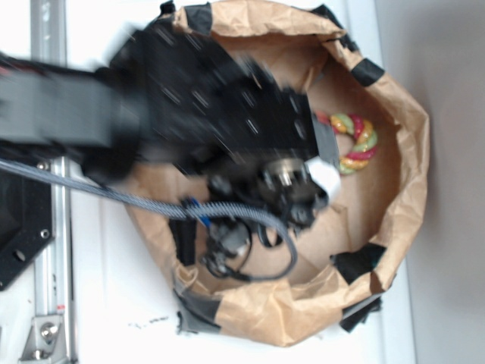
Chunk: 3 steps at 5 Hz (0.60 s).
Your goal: Grab the black box.
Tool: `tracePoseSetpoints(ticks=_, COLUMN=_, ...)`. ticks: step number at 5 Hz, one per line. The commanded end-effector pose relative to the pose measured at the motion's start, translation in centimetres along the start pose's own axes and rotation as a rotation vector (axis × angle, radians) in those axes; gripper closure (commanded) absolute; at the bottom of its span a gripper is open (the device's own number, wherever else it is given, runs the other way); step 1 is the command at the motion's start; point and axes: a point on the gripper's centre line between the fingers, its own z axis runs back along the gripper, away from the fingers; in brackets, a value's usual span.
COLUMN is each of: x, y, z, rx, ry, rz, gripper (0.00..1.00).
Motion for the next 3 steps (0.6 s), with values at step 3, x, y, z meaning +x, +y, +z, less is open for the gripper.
tracePoseSetpoints(ticks=3, x=-0.9, y=-1.0, z=10.0, rx=0.112, ry=-0.061, rz=0.477, gripper=1.0)
